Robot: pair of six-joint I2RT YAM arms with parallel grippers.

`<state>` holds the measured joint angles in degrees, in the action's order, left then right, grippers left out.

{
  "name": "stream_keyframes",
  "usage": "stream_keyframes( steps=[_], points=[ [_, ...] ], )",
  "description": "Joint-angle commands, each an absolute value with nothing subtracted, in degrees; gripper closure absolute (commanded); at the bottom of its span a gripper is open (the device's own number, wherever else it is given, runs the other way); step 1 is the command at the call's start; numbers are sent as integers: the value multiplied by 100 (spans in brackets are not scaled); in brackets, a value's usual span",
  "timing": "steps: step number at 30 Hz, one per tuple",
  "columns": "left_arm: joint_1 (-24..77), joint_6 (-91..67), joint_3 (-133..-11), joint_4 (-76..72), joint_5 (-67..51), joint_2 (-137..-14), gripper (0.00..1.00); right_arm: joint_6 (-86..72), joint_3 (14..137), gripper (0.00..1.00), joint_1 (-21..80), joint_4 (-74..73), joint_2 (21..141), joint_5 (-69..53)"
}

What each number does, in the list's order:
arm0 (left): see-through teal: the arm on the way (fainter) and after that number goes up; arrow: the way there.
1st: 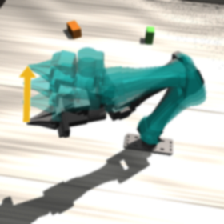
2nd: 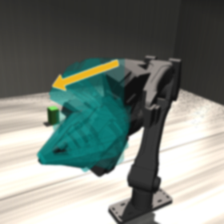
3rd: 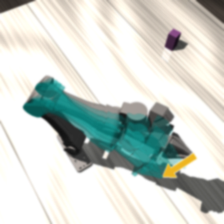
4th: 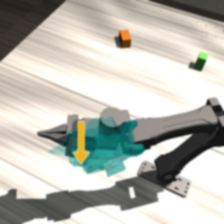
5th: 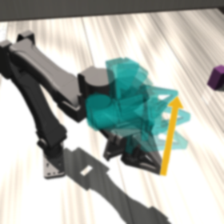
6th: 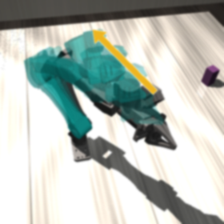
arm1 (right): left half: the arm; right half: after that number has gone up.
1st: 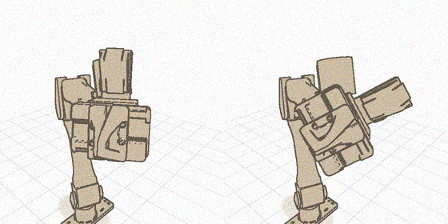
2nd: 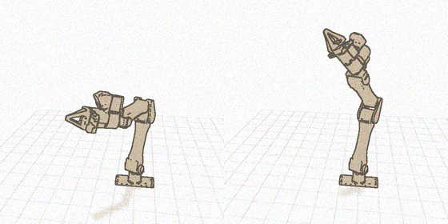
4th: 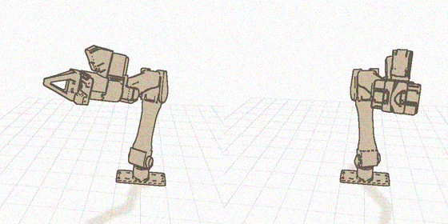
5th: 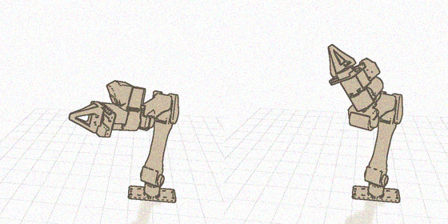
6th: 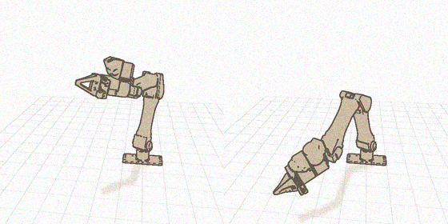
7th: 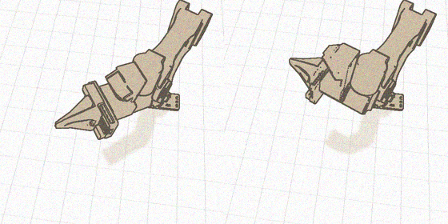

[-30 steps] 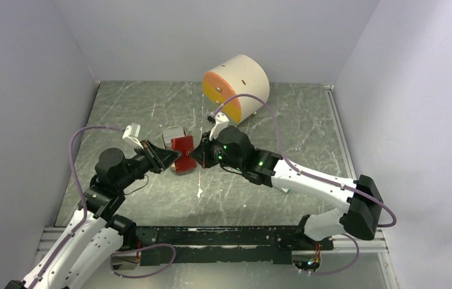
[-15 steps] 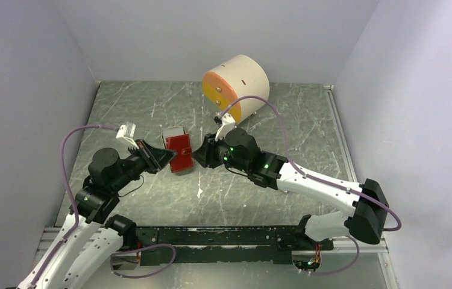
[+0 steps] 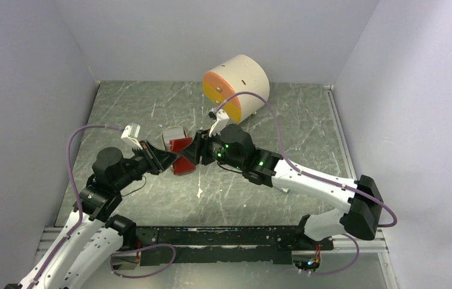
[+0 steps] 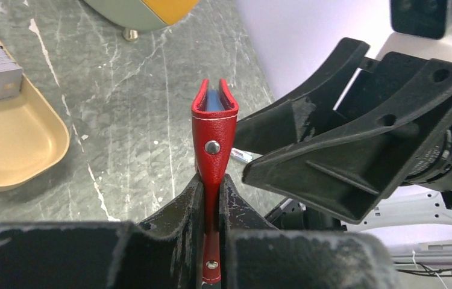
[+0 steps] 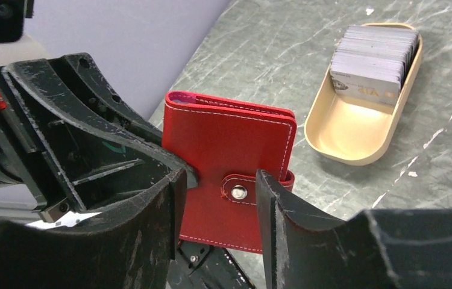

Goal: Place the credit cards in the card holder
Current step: Open the card holder at the center of the board.

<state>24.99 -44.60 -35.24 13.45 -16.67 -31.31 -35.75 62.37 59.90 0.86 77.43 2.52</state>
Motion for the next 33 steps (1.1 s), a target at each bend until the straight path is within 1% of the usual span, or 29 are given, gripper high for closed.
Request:
stream_keyframes(
  steps=[1, 9, 14, 18, 23, 26, 33],
  points=[
    [2522, -4735, -3363, 602, -2221, -3023, 91, -3730, 6386, 50, 6068, 183, 7955, 123],
    [2522, -5199, -3218, 69, -2352, -2730, 91, -3918, 6147, 51, 6190, 178, 7899, 264],
    [2522, -5109, -3250, 374, -2013, -2677, 91, -3882, 6032, 54, 6198, 63, 7690, 380],
    [2522, -5147, -3253, 403, -2001, -2761, 91, -3764, 6044, 50, 6208, -301, 7565, 474],
    [2522, -5194, -3226, 173, -2098, -2864, 91, -3842, 5901, 49, 6222, -272, 7428, 496],
    [2522, -5226, -3202, 137, -2092, -2873, 91, -3849, 5893, 47, 6252, -383, 7395, 709],
    [2522, -5340, -3143, -271, -2533, -3028, 91, -3796, 5729, 47, 6258, 117, 7414, 798]
  ],
)
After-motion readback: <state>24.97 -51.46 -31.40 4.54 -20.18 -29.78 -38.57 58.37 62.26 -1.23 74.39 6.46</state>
